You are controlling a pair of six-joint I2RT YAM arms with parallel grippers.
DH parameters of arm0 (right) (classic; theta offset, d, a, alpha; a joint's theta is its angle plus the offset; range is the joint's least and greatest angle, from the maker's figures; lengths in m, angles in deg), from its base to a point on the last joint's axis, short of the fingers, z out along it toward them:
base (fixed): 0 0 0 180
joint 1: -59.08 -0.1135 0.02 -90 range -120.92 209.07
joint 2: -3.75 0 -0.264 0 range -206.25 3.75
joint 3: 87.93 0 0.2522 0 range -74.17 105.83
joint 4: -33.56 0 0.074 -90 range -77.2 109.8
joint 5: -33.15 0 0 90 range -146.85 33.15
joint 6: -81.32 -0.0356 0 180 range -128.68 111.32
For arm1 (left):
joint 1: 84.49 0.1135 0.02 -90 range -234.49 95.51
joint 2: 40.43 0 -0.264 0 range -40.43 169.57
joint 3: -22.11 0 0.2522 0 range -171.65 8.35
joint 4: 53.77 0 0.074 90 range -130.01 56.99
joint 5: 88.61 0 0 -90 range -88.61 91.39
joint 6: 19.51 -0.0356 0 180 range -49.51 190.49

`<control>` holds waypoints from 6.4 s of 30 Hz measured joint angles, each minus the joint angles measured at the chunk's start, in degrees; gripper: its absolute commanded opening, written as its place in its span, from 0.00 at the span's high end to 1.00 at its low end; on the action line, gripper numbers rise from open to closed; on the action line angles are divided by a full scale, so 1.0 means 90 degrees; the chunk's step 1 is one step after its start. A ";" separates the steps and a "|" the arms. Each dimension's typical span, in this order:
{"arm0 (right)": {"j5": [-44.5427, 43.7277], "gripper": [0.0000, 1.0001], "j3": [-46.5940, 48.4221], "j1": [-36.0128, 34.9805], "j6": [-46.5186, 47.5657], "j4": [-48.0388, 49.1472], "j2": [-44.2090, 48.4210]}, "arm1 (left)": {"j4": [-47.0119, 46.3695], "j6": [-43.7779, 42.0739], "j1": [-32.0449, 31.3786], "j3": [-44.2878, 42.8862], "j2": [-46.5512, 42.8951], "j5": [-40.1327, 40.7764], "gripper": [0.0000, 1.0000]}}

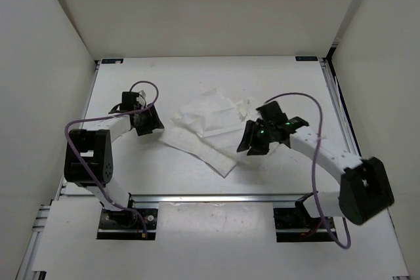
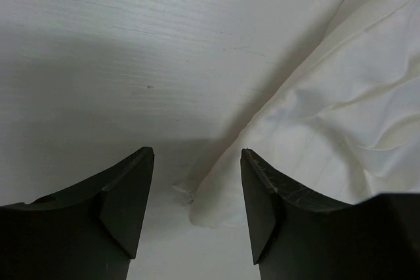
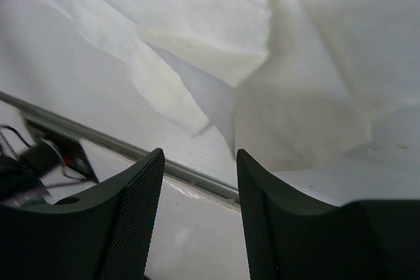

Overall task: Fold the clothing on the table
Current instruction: Flatten the skirt out, then fold the skirt

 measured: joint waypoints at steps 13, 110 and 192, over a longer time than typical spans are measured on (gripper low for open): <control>-0.0172 0.43 -0.0971 0.0498 -0.1411 -0.0080 0.1919 | -0.0092 -0.0522 -0.0406 0.0168 0.0345 -0.0685 1.00; 0.1005 1.00 0.1423 0.3815 0.1158 0.0092 0.0357 | -0.0950 0.2472 -0.0988 -0.2217 0.0634 -0.4153 1.00; 0.1875 1.00 0.0765 0.2652 0.1630 -0.2079 0.2273 | 0.0746 0.3453 -0.0911 0.0180 -0.3861 -0.1537 1.00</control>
